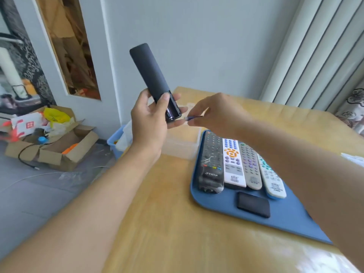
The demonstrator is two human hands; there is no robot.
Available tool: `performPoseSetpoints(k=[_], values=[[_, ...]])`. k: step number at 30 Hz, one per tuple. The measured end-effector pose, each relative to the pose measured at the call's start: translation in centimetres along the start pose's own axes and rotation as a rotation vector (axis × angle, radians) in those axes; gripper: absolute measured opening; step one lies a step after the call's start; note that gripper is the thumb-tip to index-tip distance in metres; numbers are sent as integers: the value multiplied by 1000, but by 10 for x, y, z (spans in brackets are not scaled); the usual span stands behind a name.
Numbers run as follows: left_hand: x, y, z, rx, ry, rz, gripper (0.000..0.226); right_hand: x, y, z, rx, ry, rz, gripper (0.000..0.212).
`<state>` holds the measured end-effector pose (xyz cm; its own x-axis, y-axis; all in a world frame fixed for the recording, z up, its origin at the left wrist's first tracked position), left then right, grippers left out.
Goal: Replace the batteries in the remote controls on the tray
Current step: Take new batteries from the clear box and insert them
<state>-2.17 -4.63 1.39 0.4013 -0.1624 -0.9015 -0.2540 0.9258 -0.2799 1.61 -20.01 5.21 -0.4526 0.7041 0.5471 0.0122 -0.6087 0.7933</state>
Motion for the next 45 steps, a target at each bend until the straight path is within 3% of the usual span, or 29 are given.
performPoseSetpoints(k=[5,12,18,25,30,34,37,40,45], values=[[4,27,22,-113,3,6,11,8,-32,41,391,-103,-156,11],[10,33,24,-181,33,-72,12,13,-60,59,656,-155,-379,8],[13,38,25,-203,92,-92,8,23,-85,72,536,-178,-342,20],[16,37,23,-218,107,-117,10,25,-96,72,629,-184,-396,35],[16,33,20,-232,60,-101,15,30,-80,67,419,-177,-237,14],[16,26,13,-152,17,-27,15,18,-35,30,207,-133,-34,26],[19,10,-4,1,47,61,14,-7,-3,-27,-32,-60,28,19],[23,-9,-29,204,105,120,9,-32,10,-85,-298,-36,259,17],[28,-46,-66,458,244,66,16,-61,24,-143,-542,-61,493,13]])
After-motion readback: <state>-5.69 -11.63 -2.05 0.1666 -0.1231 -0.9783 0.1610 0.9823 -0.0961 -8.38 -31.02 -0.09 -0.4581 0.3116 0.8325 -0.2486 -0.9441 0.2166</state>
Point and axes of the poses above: each hand's wrist, its own z-axis towards the middle knuckle, its own y-axis out of the back of the hand, x = y × z, the point moved 2 cm from there along z, towards the middle knuckle, and after that the axes turned 6 degrees about z, right-handed, at the moved point
